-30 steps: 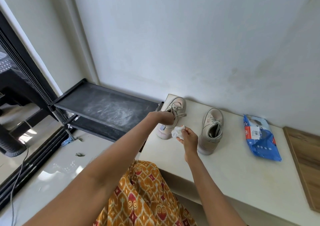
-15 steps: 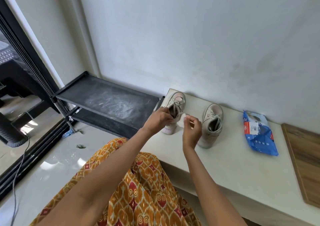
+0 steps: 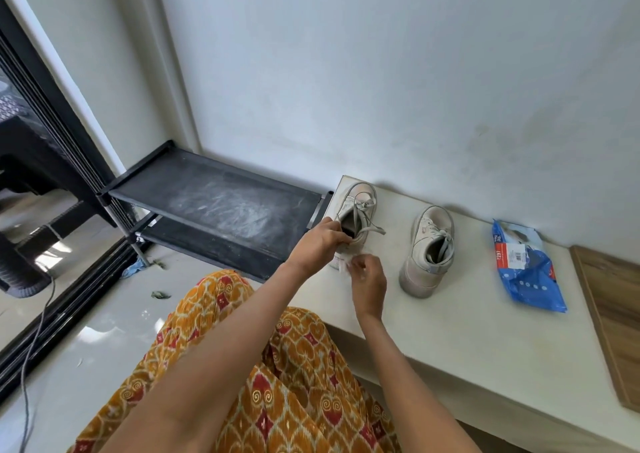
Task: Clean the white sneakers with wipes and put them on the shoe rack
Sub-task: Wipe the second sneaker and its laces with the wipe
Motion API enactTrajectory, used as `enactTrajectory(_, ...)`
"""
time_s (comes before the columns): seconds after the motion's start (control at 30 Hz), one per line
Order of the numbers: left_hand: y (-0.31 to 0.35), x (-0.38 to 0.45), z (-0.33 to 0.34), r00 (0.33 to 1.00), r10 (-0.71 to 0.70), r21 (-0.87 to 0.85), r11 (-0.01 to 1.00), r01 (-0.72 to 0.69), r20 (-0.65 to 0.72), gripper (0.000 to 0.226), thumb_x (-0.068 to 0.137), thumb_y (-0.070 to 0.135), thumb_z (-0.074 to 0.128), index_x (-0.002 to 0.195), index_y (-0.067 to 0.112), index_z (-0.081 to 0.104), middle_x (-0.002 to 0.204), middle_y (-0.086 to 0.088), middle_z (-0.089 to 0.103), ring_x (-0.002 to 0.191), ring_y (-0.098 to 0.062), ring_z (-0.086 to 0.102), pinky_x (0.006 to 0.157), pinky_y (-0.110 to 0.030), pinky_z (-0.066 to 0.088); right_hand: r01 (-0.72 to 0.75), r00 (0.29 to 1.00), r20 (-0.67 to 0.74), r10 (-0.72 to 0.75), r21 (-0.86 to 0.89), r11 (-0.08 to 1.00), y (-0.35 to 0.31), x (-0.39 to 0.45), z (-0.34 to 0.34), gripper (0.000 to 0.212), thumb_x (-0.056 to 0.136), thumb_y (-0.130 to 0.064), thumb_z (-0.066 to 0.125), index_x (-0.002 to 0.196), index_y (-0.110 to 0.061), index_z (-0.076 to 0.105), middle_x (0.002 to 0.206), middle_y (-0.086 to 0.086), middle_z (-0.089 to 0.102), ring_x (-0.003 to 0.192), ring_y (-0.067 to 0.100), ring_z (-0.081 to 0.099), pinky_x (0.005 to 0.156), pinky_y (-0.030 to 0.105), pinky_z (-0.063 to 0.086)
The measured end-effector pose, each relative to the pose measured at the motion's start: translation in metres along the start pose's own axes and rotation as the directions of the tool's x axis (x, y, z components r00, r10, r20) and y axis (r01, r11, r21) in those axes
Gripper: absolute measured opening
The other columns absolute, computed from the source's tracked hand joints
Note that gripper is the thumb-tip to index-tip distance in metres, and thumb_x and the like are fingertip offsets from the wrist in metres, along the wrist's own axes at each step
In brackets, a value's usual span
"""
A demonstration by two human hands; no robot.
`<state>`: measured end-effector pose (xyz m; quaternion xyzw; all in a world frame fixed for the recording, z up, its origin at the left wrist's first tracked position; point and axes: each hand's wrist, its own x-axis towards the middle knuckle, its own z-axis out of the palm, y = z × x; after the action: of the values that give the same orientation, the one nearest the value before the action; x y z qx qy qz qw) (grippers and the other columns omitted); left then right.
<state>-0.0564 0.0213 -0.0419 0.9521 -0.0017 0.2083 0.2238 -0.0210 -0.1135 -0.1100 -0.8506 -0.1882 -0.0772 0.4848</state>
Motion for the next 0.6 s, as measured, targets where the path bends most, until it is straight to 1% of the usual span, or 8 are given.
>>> enactTrajectory(0.07, -0.001, -0.001, 0.000, 0.999, 0.038, 0.034, 0.999, -0.038, -0.003, 0.021, 0.079, -0.001, 0.068, 0.097, 0.006, 0.074, 0.074, -0.008, 0.060, 0.074, -0.027, 0.056, 0.052, -0.035, 0.053, -0.034, 0.999, 0.030, 0.038, -0.129, 0.991, 0.011, -0.007, 0.002, 0.003, 0.083, -0.008, 0.065, 0.085, -0.008, 0.063, 0.089, 0.007, 0.063, 0.084, 0.024, 0.057, 0.066, 0.027, 0.039)
enactTrajectory(0.13, -0.004, -0.003, 0.000, 0.998, 0.052, 0.035, 0.998, -0.051, -0.025, 0.021, 0.079, -0.001, 0.069, 0.098, 0.005, 0.073, 0.077, -0.008, 0.062, 0.075, -0.027, 0.056, 0.053, -0.033, 0.054, -0.072, 0.997, 0.013, 0.074, -0.136, 0.988, 0.014, -0.008, 0.002, 0.002, 0.083, -0.008, 0.065, 0.085, -0.009, 0.066, 0.088, 0.007, 0.064, 0.085, 0.025, 0.057, 0.066, 0.027, 0.038)
enactTrajectory(0.17, -0.005, -0.005, 0.000, 0.998, 0.055, 0.024, 0.998, -0.054, -0.032, 0.022, 0.077, -0.002, 0.070, 0.098, 0.005, 0.073, 0.077, -0.007, 0.063, 0.075, -0.027, 0.056, 0.054, -0.032, 0.054, -0.116, 0.993, -0.037, 0.113, -0.074, 0.991, 0.011, -0.006, 0.002, 0.003, 0.084, -0.008, 0.064, 0.087, -0.008, 0.066, 0.088, 0.008, 0.064, 0.085, 0.025, 0.058, 0.066, 0.027, 0.039)
enactTrajectory(0.23, -0.003, -0.008, 0.002, 0.998, 0.054, -0.004, 0.999, -0.054, -0.034, 0.025, 0.077, -0.005, 0.068, 0.099, 0.004, 0.073, 0.079, -0.007, 0.064, 0.077, -0.026, 0.057, 0.057, -0.031, 0.053, -0.202, 0.949, -0.216, 0.230, 0.143, 0.969, -0.004, 0.001, 0.003, 0.004, 0.087, -0.009, 0.063, 0.090, -0.007, 0.065, 0.089, 0.006, 0.065, 0.084, 0.023, 0.060, 0.069, 0.026, 0.042)
enactTrajectory(0.3, -0.004, -0.008, 0.003, 0.999, 0.040, -0.016, 0.999, -0.041, -0.029, 0.025, 0.080, -0.004, 0.065, 0.102, 0.005, 0.072, 0.083, -0.007, 0.065, 0.081, -0.025, 0.056, 0.060, -0.033, 0.052, -0.197, 0.904, -0.319, 0.284, 0.279, 0.940, -0.022, 0.006, 0.010, 0.008, 0.089, -0.011, 0.062, 0.095, -0.005, 0.062, 0.092, 0.005, 0.065, 0.083, 0.018, 0.059, 0.070, 0.023, 0.045)
enactTrajectory(0.4, -0.004, -0.006, 0.002, 0.999, 0.045, -0.010, 0.999, -0.046, -0.024, 0.024, 0.081, -0.001, 0.065, 0.103, 0.005, 0.072, 0.082, -0.007, 0.064, 0.080, -0.024, 0.054, 0.059, -0.032, 0.050, -0.197, 0.930, -0.269, 0.252, 0.213, 0.957, -0.032, 0.000, 0.025, 0.006, 0.089, -0.003, 0.056, 0.095, -0.002, 0.057, 0.094, 0.011, 0.063, 0.082, 0.020, 0.056, 0.066, 0.019, 0.038)
enactTrajectory(0.53, 0.002, -0.007, 0.000, 1.000, 0.028, 0.000, 1.000, -0.028, 0.006, 0.018, 0.085, 0.007, 0.063, 0.101, 0.006, 0.072, 0.083, -0.009, 0.061, 0.082, -0.027, 0.055, 0.055, -0.037, 0.052, -0.345, 0.921, -0.150, 0.360, 0.118, 0.931, -0.009, -0.002, 0.026, 0.007, 0.086, 0.000, 0.051, 0.089, -0.002, 0.057, 0.094, 0.016, 0.062, 0.087, 0.033, 0.057, 0.067, 0.028, 0.037)
enactTrajectory(0.6, 0.010, -0.004, 0.000, 1.000, -0.004, 0.022, 1.000, 0.003, 0.025, 0.016, 0.088, 0.014, 0.062, 0.099, 0.008, 0.071, 0.086, -0.008, 0.060, 0.086, -0.026, 0.055, 0.055, -0.037, 0.052, -0.375, 0.901, -0.176, 0.395, 0.141, 0.916, -0.004, 0.011, 0.016, 0.009, 0.086, 0.000, 0.052, 0.089, -0.002, 0.060, 0.094, 0.017, 0.065, 0.088, 0.034, 0.059, 0.068, 0.028, 0.038)
